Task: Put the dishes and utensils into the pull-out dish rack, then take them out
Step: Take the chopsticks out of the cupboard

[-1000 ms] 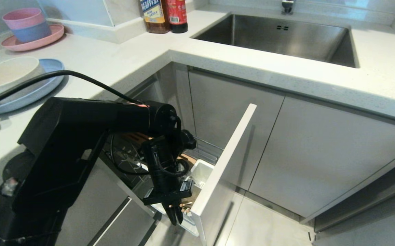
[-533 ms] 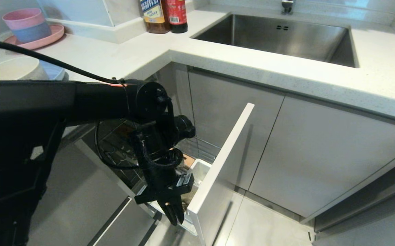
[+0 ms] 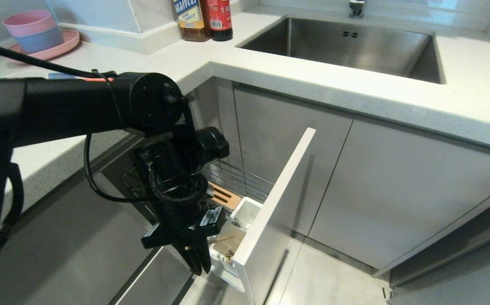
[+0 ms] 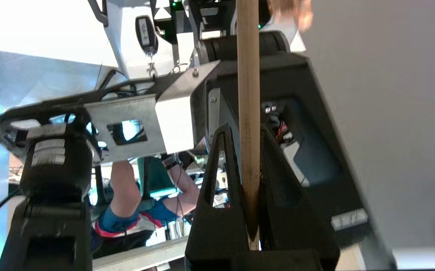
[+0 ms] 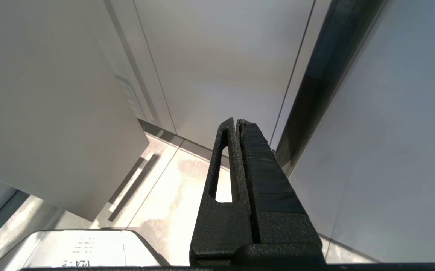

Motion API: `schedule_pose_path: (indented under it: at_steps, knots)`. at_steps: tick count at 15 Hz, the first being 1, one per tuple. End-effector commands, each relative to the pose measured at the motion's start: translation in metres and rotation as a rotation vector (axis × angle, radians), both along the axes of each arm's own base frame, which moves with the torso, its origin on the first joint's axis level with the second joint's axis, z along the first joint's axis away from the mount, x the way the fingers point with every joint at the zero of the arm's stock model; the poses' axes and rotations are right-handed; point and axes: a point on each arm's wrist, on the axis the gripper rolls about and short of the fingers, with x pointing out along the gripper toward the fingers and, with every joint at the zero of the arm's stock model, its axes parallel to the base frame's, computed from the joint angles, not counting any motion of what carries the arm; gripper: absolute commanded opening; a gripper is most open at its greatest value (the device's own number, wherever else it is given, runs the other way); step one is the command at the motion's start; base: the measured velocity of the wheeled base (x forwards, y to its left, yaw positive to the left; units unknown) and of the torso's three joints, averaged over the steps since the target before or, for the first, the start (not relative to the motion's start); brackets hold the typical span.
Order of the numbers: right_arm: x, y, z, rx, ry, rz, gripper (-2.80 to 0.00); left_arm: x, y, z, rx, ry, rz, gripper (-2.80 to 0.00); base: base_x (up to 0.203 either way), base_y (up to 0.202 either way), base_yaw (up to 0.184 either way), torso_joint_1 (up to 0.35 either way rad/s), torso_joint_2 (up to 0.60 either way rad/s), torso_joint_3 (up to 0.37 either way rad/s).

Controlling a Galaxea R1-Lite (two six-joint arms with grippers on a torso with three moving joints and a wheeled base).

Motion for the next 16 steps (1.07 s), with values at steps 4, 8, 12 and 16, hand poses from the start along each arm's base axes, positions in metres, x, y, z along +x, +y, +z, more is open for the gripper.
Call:
schedule_pose_path:
  at_steps: [4, 8, 12, 16]
  knots:
    - [0.0, 0.0, 0.0, 0.0, 0.001, 0.0, -2.8, -0.028, 0.019, 0.04, -0.074, -0.1, -0.004, -2.8, 0.0, 0.0, 0.0, 0.0, 0.0, 0.0]
    - [0.0, 0.0, 0.0, 0.0, 0.002, 0.0, -2.8, -0.047, 0.023, 0.058, -0.115, -0.152, -0.038, -2.8, 0.0, 0.0, 0.0, 0.0, 0.0, 0.0]
    - [0.0, 0.0, 0.0, 0.0, 0.002, 0.0, -2.8, -0.074, 0.036, 0.082, -0.172, -0.237, -0.068, -2.8, 0.0, 0.0, 0.0, 0.0, 0.0, 0.0]
    - [0.0, 0.0, 0.0, 0.0, 0.002, 0.0, -2.8, -0.117, 0.066, 0.117, -0.204, -0.429, -0.085, -2.8, 0.0, 0.0, 0.0, 0.0, 0.0, 0.0]
